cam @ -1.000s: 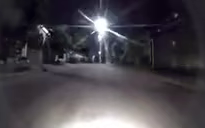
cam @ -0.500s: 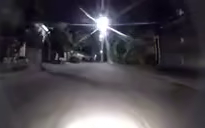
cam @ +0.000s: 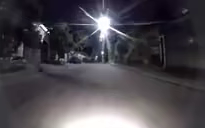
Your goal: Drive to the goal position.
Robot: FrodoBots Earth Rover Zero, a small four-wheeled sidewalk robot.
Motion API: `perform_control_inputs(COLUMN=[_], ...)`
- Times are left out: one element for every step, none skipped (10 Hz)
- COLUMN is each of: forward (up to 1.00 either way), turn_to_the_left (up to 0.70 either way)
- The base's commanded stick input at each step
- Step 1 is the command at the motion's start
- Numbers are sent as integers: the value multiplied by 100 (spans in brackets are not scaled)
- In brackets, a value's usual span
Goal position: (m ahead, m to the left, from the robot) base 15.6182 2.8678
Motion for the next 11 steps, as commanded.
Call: perform_control_inputs(forward=[100, 100, 100, 100, 100, 100, 100, 100, 100, 100, 100], turn_to_the_left=[5, 5, 5, 5, 5, 5, 5, 12, 30, 16, 5])
